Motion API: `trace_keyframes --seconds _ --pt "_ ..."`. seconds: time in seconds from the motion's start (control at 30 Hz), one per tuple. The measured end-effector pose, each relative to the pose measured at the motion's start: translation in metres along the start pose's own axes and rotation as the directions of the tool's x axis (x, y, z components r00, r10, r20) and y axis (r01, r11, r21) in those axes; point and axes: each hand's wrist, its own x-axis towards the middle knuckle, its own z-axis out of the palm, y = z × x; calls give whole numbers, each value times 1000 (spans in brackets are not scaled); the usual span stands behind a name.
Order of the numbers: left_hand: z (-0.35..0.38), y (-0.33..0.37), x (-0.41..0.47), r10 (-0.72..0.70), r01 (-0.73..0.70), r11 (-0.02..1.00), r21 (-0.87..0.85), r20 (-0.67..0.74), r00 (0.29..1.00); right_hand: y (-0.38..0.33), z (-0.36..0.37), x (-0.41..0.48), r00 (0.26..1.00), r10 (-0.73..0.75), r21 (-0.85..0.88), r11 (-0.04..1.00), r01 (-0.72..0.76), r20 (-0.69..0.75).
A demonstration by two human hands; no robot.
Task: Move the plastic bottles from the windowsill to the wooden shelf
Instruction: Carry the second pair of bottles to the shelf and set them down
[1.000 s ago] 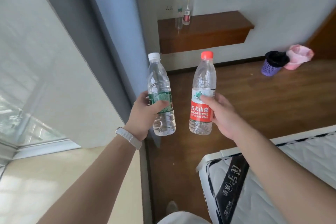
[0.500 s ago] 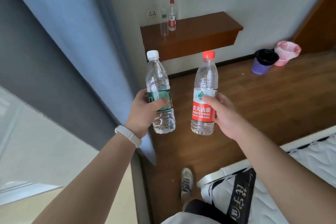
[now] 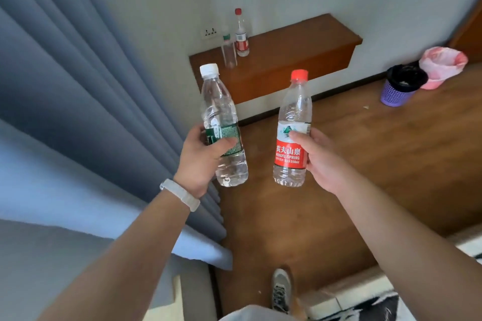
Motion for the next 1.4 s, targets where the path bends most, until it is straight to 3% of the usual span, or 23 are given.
trace_keyframes --seconds 0.23,0.37,0.73,1.13,1.4 --pt "42 9 55 -36 32 999 44 86 996 -12 -28 35 998 8 29 1000 -6 -61" --pt "58 8 86 -21 20 999 42 13 1000 -15 -35 62 993 22 15 1000 -20 -120" --pt "50 9 222 -90 94 995 -39 97 991 -44 -22 165 969 25 -16 999 -29 -245" --pt "10 49 369 -3 26 984 -174 131 991 -111 28 282 963 -45 -86 996 23 -265" --pt "28 50 428 19 0 991 -136 137 990 -144 24 341 969 -89 -105 992 66 -232"
